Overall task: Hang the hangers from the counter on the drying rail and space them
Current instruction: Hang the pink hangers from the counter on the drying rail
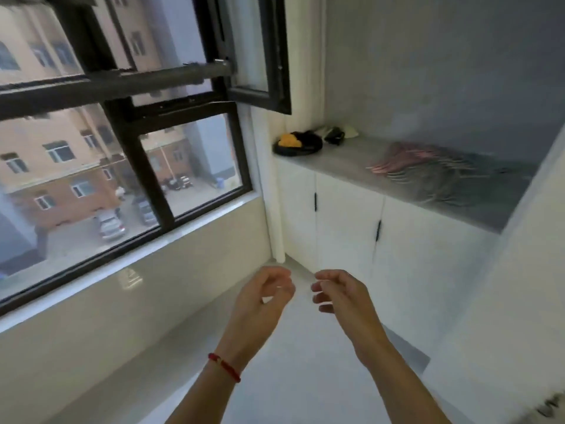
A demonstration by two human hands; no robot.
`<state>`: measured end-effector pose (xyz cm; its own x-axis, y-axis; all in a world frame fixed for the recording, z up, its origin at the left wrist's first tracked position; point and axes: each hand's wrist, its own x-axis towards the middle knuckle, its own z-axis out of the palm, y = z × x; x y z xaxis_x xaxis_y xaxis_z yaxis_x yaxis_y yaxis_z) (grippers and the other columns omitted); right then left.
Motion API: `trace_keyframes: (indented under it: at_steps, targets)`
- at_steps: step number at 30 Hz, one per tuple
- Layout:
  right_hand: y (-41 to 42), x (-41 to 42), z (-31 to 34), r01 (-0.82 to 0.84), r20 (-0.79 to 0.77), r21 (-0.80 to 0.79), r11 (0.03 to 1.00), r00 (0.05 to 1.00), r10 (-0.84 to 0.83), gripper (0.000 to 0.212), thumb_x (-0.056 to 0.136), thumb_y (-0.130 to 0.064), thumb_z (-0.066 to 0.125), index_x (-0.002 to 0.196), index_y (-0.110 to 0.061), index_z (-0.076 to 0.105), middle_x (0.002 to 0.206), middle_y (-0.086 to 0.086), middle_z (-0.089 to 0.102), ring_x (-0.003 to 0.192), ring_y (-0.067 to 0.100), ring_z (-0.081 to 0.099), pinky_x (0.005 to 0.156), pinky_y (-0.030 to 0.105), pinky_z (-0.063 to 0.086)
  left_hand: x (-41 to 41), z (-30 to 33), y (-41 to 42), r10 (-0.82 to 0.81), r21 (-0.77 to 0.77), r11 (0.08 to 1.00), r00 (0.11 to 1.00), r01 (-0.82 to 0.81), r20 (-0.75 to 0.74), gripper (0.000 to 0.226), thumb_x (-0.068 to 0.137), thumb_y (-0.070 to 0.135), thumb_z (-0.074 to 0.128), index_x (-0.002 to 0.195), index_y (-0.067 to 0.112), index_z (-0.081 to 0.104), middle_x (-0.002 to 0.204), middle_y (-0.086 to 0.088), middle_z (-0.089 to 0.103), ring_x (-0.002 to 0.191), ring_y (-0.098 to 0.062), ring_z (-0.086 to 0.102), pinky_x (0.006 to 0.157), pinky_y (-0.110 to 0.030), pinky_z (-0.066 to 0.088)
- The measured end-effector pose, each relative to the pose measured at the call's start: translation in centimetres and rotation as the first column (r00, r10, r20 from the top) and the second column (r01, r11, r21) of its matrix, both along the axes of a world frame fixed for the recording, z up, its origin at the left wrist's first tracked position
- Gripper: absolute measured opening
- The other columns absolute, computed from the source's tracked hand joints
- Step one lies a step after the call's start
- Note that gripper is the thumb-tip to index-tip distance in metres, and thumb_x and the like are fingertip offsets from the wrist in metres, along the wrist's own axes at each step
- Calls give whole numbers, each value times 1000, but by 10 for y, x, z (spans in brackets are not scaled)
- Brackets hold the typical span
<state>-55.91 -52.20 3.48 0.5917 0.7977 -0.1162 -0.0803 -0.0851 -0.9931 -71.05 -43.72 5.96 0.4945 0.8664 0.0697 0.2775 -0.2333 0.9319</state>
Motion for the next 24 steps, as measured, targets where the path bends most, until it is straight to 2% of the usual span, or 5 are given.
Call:
trace_keyframes:
  at_steps: [4,11,15,17,24]
  targets:
    - [16,103,2,136,72,-19,991,988,-134,20,95,-12,53,104,-21,69,91,0,76,85,21,73,82,38,59,121,-2,38,-171,-50,983,983,175,61,13,95,29,67,107,33,70,105,18,72,101,0,67,97,-43,57]
    - [88,256,11,297,211,-138,945,941,-265,16,93,-21,57,104,-25,68,96,-5,73,83,14,71,77,32,58,290,10,133,-265,-65,962,964,266,23,29,81,43,64,107,32,68,111,12,71,105,-10,66,94,-46,58]
    - [139,329,1,334,293,-202,921,918,-268,19,90,-32,61,105,-23,66,98,-8,70,88,11,67,71,23,51,368,6,183,-262,-43,964,965,263,7,17,94,23,65,111,26,67,114,6,69,101,-11,66,80,-32,58]
    - [175,368,-7,315,329,-246,917,917,-227,26,88,-36,63,110,-22,65,104,-6,69,92,13,66,78,27,51,400,2,209,-230,-8,973,973,230,-11,17,95,17,64,109,25,67,112,7,70,102,-10,66,77,-25,54]
    - [319,515,-40,372,553,-384,845,825,-112,64,87,-49,59,137,-11,50,139,14,55,127,33,53,103,42,46,489,-4,293,-85,-5,996,994,85,-70,19,92,7,62,101,21,72,100,2,74,92,-18,69,83,-32,55]
